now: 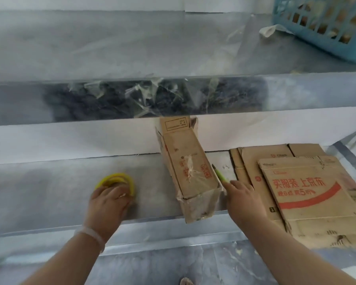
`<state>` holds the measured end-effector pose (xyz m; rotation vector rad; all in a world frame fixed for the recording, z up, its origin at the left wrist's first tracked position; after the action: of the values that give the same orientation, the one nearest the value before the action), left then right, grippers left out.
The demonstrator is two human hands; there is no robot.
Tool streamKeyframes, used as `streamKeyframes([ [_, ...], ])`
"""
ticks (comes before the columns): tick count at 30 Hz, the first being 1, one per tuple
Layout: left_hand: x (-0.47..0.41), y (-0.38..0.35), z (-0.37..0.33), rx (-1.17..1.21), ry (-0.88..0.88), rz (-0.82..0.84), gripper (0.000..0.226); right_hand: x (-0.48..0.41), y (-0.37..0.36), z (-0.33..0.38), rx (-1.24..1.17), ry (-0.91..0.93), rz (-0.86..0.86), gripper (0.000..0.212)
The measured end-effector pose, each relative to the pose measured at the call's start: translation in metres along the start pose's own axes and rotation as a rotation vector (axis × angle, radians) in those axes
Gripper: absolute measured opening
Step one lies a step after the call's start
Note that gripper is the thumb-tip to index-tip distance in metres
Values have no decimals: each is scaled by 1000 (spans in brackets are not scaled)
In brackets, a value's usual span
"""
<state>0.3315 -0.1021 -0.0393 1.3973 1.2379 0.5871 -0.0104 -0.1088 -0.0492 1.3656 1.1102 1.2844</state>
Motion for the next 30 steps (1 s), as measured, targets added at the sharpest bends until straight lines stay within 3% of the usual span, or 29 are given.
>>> streamKeyframes([
  [2, -1, 11, -9, 29, 37, -88, 28, 8, 15, 5, -228, -14, -38, 49],
  [4, -6, 36, -34, 196, 119, -227, 41, 22, 43, 10, -673, -25, -152, 46],
  [6, -14, 66, -75, 545, 206, -369, 51, 42, 79, 24, -1057, 102, -297, 47],
  [8, -25, 79, -128, 922, 195, -411, 58, 60, 103, 47, -1232, 293, -336, 57],
  [11, -39, 68, -172, 1130, 224, -389, 75, 67, 105, 77, -1239, 425, -269, 65],
  [13, -47, 56, -172, 1080, 253, -393, 77, 61, 101, 79, -1264, 387, -241, 63],
  [16, -51, 41, -160, 1197, 374, -375, 82, 51, 88, 76, -1402, 317, -84, 50],
  [23, -50, 35, -173, 1486, 386, -271, 62, 55, 88, 72, -1427, 369, -72, 51],
  [26, -48, 43, -164, 1406, 318, -209, 53, 55, 90, 66, -1432, 375, -11, 53],
  [30, -44, 51, -156, 1059, 109, -143, 66, 54, 101, 61, -1387, 451, 20, 49],
])
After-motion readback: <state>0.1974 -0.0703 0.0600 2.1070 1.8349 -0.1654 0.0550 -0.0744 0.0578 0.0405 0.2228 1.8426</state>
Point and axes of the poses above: each hand's wrist, its own x-axis away from the middle knuckle, its own y-axis out of the back of the hand, z = x × y, the point moved 7 cm from there along -x, towards the middle knuckle, and after that the axes turned 11 degrees about x, right-handed, at the moved point
